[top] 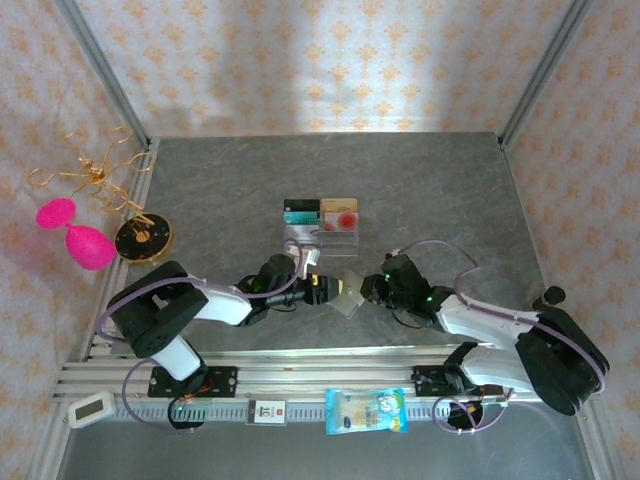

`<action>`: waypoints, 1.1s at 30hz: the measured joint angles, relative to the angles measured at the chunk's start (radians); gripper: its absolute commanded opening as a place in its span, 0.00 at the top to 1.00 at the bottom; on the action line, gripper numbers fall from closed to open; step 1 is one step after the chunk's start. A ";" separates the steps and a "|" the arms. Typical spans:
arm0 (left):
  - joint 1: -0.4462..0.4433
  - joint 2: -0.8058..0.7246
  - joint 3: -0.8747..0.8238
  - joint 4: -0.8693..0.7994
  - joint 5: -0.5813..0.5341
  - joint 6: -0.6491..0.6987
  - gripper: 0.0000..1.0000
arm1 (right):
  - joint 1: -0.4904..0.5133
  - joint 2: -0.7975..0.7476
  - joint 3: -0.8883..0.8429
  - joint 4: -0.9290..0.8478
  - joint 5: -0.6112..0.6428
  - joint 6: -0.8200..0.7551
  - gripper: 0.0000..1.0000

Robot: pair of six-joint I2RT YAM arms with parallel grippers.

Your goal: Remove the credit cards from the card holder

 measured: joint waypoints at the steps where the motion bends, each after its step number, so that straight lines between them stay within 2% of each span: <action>1: 0.000 0.002 0.007 -0.011 0.000 0.006 0.33 | -0.002 0.006 0.000 0.003 0.000 0.000 0.76; 12: -0.019 0.065 0.081 -0.125 0.002 0.071 0.34 | -0.012 0.106 -0.002 0.087 -0.024 -0.005 0.78; 15: -0.019 0.065 0.078 -0.121 0.016 0.071 0.39 | -0.014 0.124 -0.004 0.126 -0.050 -0.012 0.79; 20: -0.016 0.071 0.026 -0.018 0.059 0.010 0.43 | -0.014 0.147 -0.004 0.168 -0.072 -0.018 0.81; 23: -0.017 0.072 -0.021 0.062 0.094 -0.054 0.55 | -0.015 0.171 -0.004 0.201 -0.085 -0.016 0.82; 24: -0.017 0.075 -0.039 0.088 0.107 -0.074 0.57 | -0.015 0.180 -0.004 0.217 -0.093 -0.015 0.82; 30: -0.018 0.081 -0.086 0.194 0.147 -0.164 0.43 | -0.018 0.203 -0.008 0.267 -0.121 -0.008 0.85; 33: -0.019 0.082 -0.086 0.202 0.146 -0.180 0.43 | -0.020 0.210 -0.008 0.277 -0.127 0.000 0.82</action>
